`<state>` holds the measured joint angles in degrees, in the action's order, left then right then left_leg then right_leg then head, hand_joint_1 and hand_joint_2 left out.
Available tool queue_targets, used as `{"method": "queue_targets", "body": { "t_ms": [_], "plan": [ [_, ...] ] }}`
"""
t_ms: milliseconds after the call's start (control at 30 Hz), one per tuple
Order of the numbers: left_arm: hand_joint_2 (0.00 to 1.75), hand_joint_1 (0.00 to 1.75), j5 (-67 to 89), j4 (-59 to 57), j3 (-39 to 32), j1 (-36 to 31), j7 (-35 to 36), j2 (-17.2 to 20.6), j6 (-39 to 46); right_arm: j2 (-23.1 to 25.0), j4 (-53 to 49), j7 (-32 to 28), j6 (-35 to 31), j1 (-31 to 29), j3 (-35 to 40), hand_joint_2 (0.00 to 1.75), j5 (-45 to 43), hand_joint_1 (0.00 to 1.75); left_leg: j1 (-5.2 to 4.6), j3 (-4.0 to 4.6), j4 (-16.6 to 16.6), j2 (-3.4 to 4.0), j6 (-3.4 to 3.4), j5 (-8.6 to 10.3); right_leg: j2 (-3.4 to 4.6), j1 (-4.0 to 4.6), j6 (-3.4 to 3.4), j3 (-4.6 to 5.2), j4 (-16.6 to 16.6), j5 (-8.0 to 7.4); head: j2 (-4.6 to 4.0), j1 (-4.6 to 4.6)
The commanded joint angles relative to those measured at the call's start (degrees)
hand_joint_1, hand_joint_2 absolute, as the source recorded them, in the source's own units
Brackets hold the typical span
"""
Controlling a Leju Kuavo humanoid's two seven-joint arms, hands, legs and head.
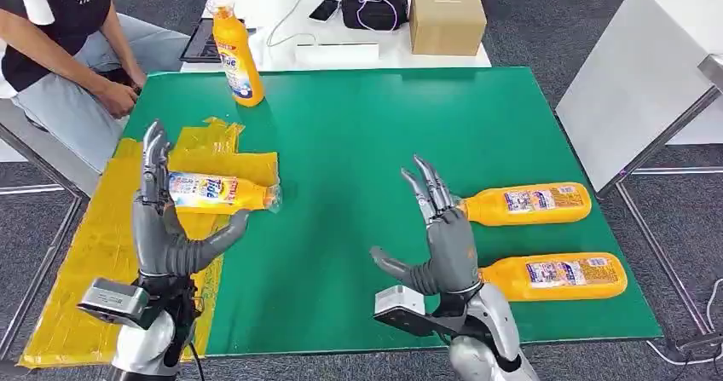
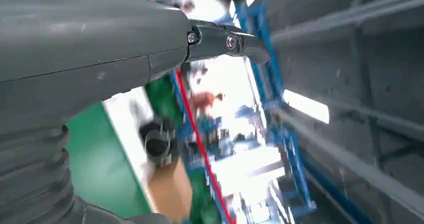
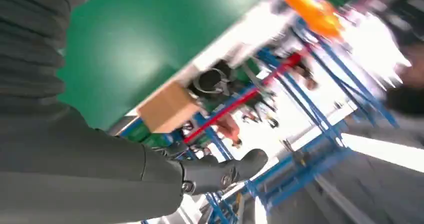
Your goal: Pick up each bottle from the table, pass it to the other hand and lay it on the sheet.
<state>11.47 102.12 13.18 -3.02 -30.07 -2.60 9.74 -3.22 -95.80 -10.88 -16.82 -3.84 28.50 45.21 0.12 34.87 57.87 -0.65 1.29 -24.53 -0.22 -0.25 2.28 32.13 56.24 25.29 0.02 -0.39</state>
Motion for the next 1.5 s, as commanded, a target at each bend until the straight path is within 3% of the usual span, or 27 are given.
{"method": "queue_targets", "body": {
  "t_ms": [33,233,467,967,1500],
  "plan": [
    [1.75,0.0,-4.84,-5.92,-0.73,1.57,3.98,1.34,-12.67,-17.05,10.86,5.07,13.95,-10.99,-7.18,1.75,0.21,0.0,-0.01,-0.22,-0.03,0.14,0.03,-0.02,0.11,-0.01,0.05,-0.25,-0.14,-0.05,0.0,-0.02],
    [1.75,0.0,-4.11,-11.91,2.41,-1.53,5.86,0.72,-15.3,-22.11,22.07,5.53,20.28,-22.58,-5.92,1.75,3.04,0.0,-0.24,-0.15,-0.01,0.04,0.14,0.14,0.09,-0.23,0.12,-0.2,-0.11,-0.17,0.0,0.0],
    [1.75,0.0,-4.99,-14.29,4.23,-2.78,6.78,0.53,-16.89,-25.19,32.01,5.71,23.67,-31.27,-1.72,1.75,4.03,0.0,-0.3,-0.13,0.09,-0.01,0.25,0.19,0.03,-0.28,0.26,-0.19,-0.07,-0.24,0.0,0.02],
    [1.75,0.0,-6.2,-17.8,5.96,-5.63,7.54,0.22,-17.95,-24.89,49.28,2.35,24.96,-40.4,6.68,1.75,7.8,0.0,-0.35,-0.1,0.02,-0.02,0.27,0.21,0.06,-0.32,0.28,-0.13,-0.06,-0.25,0.0,-0.02],
    [1.75,0.0,-9.23,-20.02,6.26,-7.51,7.28,0.55,-18.11,-26.05,58.68,-1.58,28.66,-43.31,9.87,1.75,2.68,0.0,-0.38,-0.01,0.06,-0.14,0.31,0.24,-0.03,-0.35,0.3,-0.07,0.0,-0.23,0.0,-0.02]
  ]
}}
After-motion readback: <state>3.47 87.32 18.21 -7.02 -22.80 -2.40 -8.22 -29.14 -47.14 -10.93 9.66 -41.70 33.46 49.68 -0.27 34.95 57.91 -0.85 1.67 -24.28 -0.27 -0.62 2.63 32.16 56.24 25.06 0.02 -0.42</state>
